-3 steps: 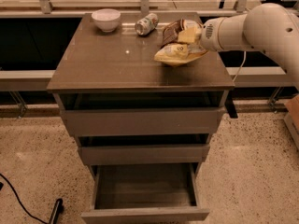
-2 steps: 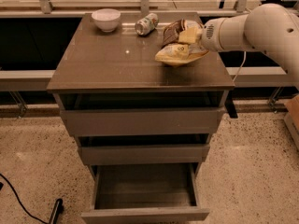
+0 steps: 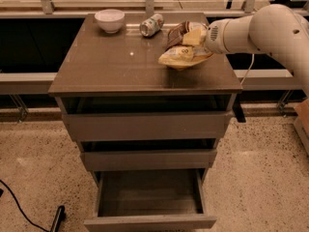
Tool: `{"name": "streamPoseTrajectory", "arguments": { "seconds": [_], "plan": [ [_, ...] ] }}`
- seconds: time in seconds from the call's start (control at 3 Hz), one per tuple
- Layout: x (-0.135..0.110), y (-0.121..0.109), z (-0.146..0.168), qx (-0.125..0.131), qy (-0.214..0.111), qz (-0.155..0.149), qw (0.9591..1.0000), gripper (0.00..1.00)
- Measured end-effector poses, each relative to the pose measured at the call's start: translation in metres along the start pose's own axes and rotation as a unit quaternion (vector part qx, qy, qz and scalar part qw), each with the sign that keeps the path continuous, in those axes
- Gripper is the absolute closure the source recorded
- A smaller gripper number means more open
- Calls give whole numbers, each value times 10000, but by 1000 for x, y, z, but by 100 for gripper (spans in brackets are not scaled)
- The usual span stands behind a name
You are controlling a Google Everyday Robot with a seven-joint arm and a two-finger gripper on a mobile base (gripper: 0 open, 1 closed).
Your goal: Pick brown chip bag from bottom drawer and place on counter
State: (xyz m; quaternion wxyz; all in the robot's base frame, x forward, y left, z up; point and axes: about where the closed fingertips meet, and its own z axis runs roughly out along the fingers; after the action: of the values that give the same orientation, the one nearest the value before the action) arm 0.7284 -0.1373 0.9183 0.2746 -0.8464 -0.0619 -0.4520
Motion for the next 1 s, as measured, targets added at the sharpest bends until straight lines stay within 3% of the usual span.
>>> {"name": "streamPoseTrajectory", "arguments": {
  "seconds": [0.67, 1.0],
  "plan": [
    [-2, -2, 4, 27, -28, -4, 10000, 10],
    [-3, -3, 5, 36, -39, -5, 10000, 0]
  ]
}}
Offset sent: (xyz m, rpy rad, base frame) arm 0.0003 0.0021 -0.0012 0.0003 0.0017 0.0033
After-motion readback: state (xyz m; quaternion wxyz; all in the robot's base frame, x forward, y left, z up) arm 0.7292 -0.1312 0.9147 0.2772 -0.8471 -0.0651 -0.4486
